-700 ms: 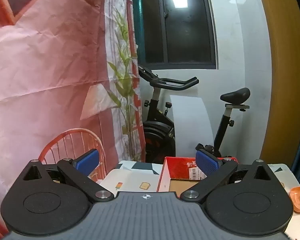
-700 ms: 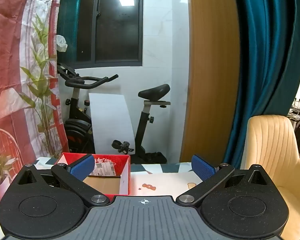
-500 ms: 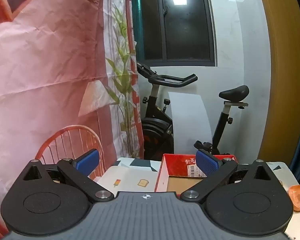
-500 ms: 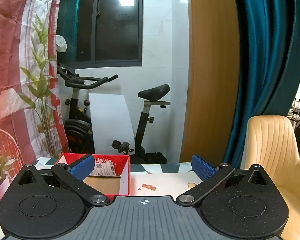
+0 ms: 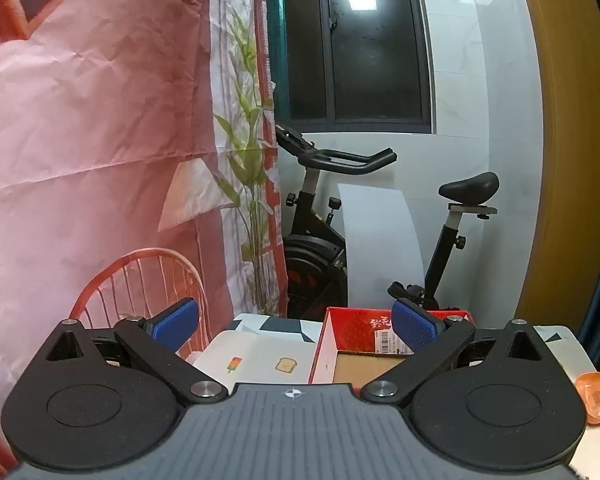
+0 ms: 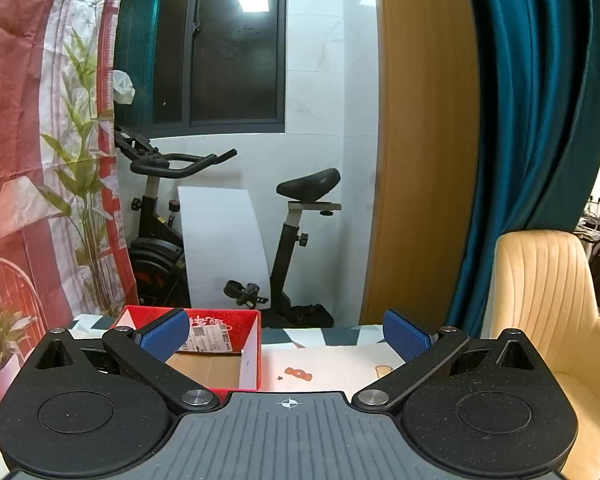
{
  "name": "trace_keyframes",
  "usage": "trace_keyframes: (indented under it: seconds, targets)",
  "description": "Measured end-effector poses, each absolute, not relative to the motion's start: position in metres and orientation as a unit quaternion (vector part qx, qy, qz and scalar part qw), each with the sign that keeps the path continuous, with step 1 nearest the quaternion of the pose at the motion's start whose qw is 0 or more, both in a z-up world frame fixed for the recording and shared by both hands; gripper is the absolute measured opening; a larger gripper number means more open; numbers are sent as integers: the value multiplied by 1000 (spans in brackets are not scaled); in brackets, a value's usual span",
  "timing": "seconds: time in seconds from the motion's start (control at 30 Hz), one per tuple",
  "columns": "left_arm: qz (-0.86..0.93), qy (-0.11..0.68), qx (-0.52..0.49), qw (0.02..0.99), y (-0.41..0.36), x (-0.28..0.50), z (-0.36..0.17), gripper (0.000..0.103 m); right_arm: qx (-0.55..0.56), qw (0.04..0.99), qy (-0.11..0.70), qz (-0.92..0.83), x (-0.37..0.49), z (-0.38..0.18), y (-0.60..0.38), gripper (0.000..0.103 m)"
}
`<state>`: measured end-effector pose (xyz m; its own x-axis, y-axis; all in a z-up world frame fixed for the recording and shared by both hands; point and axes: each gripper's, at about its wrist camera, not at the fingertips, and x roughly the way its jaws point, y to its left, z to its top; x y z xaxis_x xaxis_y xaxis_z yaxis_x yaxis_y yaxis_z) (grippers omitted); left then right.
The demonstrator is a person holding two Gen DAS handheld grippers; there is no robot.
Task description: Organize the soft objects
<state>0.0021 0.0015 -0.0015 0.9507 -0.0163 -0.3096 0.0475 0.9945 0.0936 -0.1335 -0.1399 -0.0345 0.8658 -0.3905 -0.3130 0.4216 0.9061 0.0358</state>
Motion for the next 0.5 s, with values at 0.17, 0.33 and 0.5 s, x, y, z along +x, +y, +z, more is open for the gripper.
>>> trace_keyframes:
  seconds: [0.17, 0.33, 0.5]
  targets:
    - [-18, 157, 48, 986, 2, 1, -1, 103, 51, 965, 151, -210, -134, -34, -139, 103]
    - [-18, 157, 48, 986, 2, 1, -2, 103, 51, 965, 151, -210, -134, -34, -139, 103]
    - [-18, 157, 48, 986, 2, 1, -2, 103, 51, 965, 151, -210, -134, -35, -138, 103]
